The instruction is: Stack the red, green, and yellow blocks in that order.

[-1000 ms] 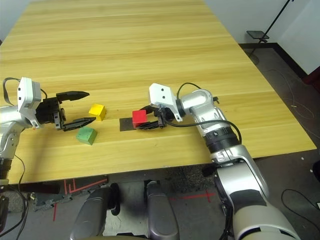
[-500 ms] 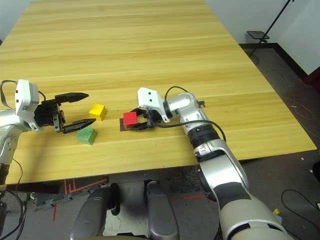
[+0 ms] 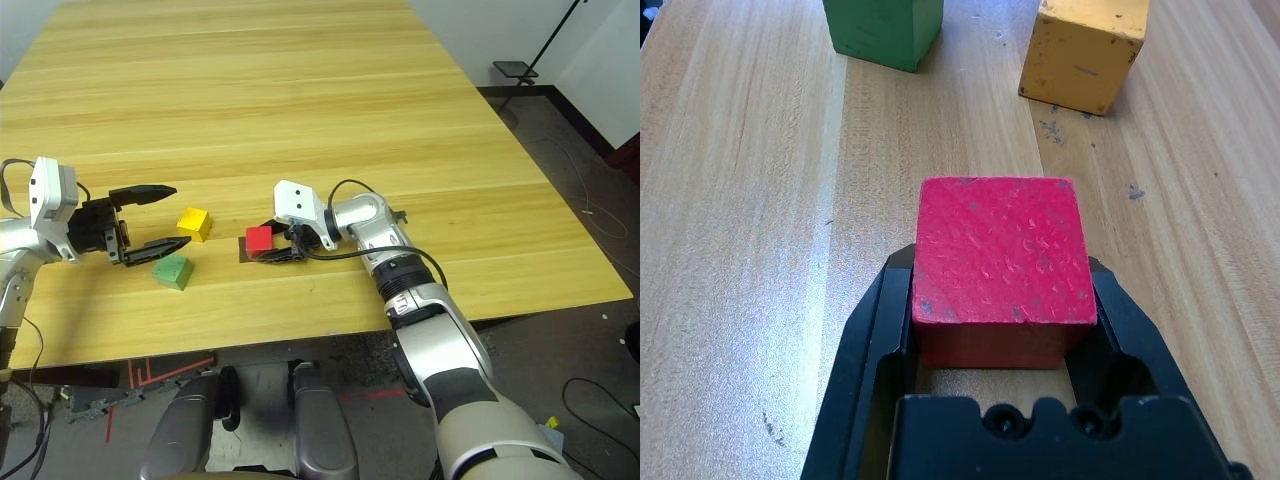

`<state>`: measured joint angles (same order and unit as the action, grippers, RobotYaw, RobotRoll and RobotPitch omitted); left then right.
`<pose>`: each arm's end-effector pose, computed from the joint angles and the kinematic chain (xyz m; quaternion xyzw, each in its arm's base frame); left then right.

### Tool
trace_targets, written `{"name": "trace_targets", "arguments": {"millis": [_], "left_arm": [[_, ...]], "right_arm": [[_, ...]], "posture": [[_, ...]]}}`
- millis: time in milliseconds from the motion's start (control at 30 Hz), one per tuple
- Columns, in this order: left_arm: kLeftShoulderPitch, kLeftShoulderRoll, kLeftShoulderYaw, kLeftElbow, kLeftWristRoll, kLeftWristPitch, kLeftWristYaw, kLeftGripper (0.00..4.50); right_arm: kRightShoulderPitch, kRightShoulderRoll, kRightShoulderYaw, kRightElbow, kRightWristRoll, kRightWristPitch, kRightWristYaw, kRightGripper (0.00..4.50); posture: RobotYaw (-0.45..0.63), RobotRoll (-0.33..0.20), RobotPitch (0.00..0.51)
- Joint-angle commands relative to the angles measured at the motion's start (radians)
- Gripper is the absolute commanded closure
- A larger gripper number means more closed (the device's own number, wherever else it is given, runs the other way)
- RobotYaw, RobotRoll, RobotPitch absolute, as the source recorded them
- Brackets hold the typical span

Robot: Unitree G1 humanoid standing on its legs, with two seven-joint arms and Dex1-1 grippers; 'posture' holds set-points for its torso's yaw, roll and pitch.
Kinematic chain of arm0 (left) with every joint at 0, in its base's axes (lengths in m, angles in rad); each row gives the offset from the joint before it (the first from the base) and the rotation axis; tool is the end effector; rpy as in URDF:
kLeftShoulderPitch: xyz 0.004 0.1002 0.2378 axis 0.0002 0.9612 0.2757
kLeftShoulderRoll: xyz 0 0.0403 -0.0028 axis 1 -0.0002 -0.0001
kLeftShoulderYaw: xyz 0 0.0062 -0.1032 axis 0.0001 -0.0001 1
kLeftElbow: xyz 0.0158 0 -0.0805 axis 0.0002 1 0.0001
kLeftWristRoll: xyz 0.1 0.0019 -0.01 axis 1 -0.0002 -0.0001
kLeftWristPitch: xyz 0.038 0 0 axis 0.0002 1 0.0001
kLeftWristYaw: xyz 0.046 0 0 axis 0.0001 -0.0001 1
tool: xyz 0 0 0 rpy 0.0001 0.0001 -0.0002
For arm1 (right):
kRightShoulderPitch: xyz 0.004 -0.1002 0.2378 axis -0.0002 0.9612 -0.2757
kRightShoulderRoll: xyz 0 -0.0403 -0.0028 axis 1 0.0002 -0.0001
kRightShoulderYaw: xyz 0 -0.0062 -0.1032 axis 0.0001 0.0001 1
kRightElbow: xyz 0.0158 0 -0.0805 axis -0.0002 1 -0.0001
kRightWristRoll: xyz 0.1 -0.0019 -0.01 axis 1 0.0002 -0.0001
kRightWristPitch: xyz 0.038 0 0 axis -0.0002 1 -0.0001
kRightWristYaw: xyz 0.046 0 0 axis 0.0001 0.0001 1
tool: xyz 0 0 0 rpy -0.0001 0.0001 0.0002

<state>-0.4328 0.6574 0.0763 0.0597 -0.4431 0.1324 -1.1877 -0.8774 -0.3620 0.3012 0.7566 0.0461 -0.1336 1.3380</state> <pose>0.2679 0.2572 0.1788 0.1558 -0.0649 -0.5381 0.8258 0.3463 -0.1557 0.1481 -0.2576 0.0696 0.6709 0.6919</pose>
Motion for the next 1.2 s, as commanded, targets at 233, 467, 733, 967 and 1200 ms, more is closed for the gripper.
{"name": "trace_targets", "arguments": {"millis": [233,467,733,967,1200], "left_arm": [[0.002,-0.001,-0.005,-0.018,-0.006,0.016,0.002,0.00],[0.004,-0.001,-0.002,-0.014,-0.006,0.017,0.003,0.00],[0.003,-0.001,0.000,0.009,-0.003,0.006,-0.005,0.00],[0.010,0.002,0.006,0.022,-0.005,0.003,-0.012,0.00],[0.095,0.055,0.032,0.001,-0.027,-0.044,-0.112,0.00]], "right_arm": [[0.005,0.023,-0.007,0.034,-0.021,-0.027,-0.031,0.24],[-0.001,-0.006,-0.030,-0.033,0.028,0.015,0.029,0.01],[0.021,-0.131,-0.069,-0.311,0.145,0.212,0.183,0.01],[0.062,-0.281,-0.119,-0.458,0.199,0.324,0.223,0.01],[0.149,-0.358,-0.170,-0.576,0.232,0.389,0.174,0.01]], "posture": [[0.41,0.003,0.227],[0.41,0.001,0.224],[0.39,-0.007,0.213],[0.36,-0.005,0.200],[0.33,0.006,0.186]]}}
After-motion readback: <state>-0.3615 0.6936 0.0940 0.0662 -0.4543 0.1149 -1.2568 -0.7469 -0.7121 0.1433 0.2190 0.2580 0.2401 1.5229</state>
